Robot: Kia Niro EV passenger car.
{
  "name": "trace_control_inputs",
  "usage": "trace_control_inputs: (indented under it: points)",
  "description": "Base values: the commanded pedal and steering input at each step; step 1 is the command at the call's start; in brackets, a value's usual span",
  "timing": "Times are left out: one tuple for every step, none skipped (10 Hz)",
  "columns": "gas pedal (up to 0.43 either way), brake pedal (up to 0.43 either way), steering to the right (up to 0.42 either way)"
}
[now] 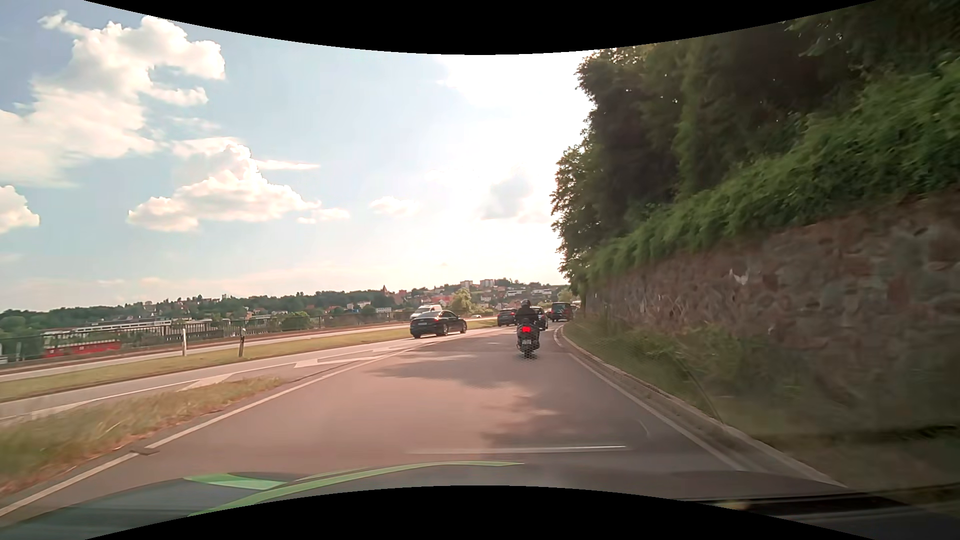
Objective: Follow the waypoints while adhering to traffic rules and regulations
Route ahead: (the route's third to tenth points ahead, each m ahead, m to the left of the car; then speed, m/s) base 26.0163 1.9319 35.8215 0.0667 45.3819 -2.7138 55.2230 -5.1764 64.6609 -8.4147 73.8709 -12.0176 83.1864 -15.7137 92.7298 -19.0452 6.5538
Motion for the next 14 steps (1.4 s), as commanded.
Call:
trace_control_inputs:
  points:
    - [0.059, 0.000, 0.029]
    - [0.067, 0.000, 0.029]
    - [0.067, 0.000, 0.028]
    - [0.079, 0.000, 0.025]
    - [0.087, 0.000, 0.025]
    - [0.087, 0.000, 0.025]
    - [0.087, 0.000, 0.025]
    - [0.098, 0.000, 0.025]
    - [0.098, 0.000, 0.024]
    - [0.098, 0.000, 0.024]
    - [0.098, 0.000, 0.024]
    - [0.098, 0.000, 0.024]
    - [0.098, 0.000, 0.024]
    - [0.098, 0.000, 0.024]
